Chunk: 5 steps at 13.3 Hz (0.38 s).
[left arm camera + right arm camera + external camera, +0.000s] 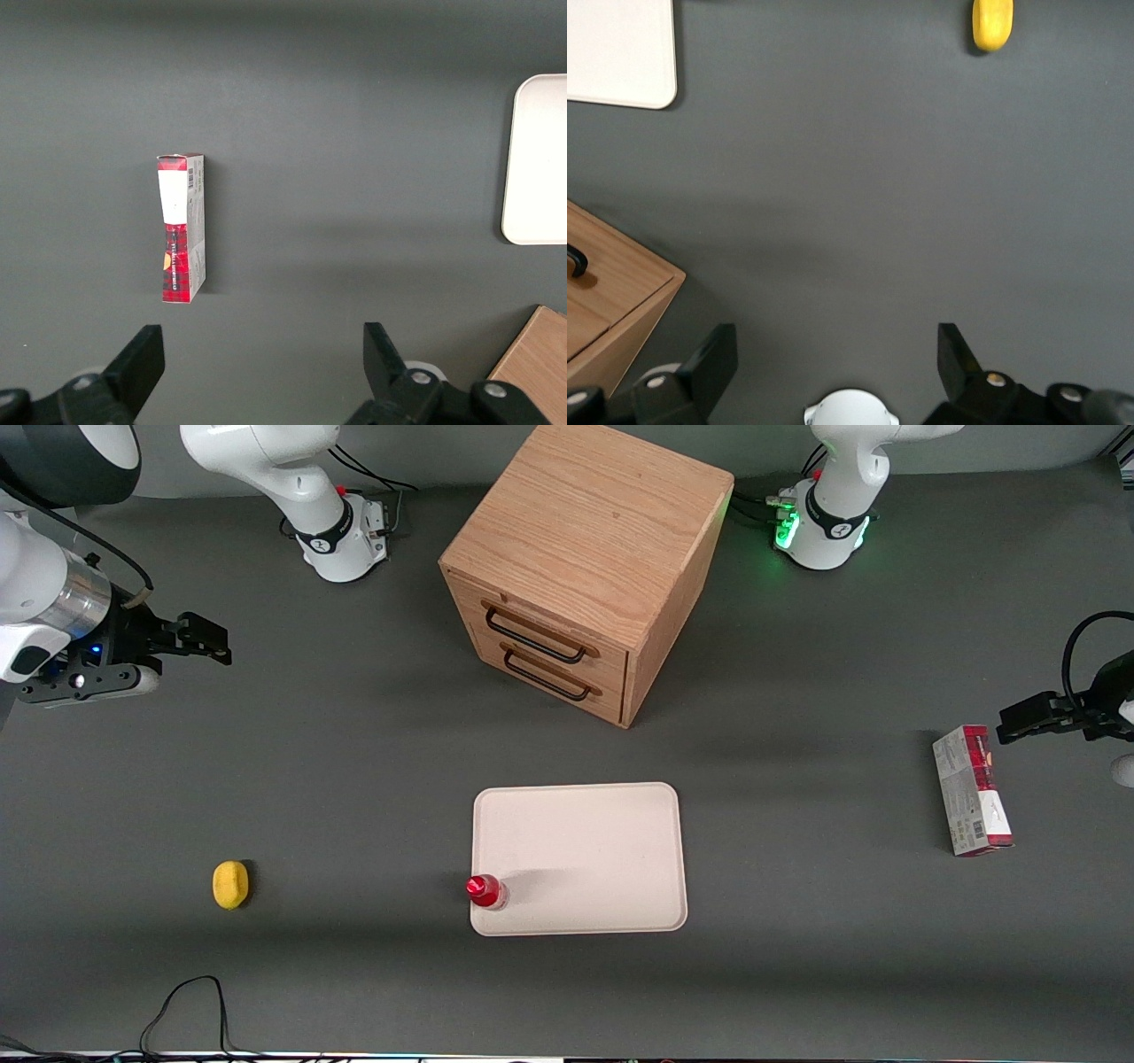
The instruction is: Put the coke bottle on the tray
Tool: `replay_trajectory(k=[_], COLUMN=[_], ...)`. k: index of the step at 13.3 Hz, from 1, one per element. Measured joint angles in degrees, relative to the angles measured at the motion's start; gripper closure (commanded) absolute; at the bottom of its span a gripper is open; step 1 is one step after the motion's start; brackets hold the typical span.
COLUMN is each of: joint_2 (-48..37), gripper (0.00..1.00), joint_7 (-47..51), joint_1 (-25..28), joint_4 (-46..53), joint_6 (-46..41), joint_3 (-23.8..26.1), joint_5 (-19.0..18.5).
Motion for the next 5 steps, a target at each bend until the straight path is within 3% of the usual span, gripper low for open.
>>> replay_trajectory(k=[5], joint_2=[2.24], gripper=[0.0], joint_7=[0.0], joint_1=[-1.62], joint_4=[3.63], joint_6=[-1.8], joint_3=[2.22], joint_5=[0.37])
